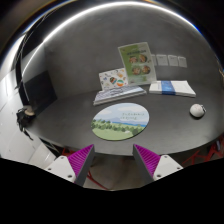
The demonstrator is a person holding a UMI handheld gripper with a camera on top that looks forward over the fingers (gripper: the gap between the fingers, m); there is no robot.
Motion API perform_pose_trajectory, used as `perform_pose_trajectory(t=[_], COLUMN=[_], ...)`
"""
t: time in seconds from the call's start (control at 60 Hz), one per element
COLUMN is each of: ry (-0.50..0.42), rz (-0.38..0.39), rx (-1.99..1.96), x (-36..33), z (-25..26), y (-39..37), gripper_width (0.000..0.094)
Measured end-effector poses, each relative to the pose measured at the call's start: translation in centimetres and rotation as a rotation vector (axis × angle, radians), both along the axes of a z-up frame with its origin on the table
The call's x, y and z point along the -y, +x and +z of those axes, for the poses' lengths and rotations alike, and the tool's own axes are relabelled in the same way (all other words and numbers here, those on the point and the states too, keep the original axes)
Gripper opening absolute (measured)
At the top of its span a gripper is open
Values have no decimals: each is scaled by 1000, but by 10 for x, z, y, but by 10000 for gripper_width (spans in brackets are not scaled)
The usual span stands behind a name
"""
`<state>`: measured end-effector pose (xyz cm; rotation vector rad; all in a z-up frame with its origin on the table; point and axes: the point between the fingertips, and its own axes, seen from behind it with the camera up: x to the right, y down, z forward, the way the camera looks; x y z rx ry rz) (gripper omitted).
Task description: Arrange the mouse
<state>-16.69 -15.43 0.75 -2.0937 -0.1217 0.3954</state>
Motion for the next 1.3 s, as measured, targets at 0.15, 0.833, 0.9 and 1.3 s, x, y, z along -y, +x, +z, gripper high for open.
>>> perform_pose_trajectory(t=[0.15,0.833,0.9,1.3], ry=[-4,-39,-40,-70], rz=[-100,-246,-228,-255], rx=[40,200,213,209], x=[-15,-143,-163,-209], z=[8,-22,-22,-21], y=[14,301,303,300], gripper_width=[810,820,814,515])
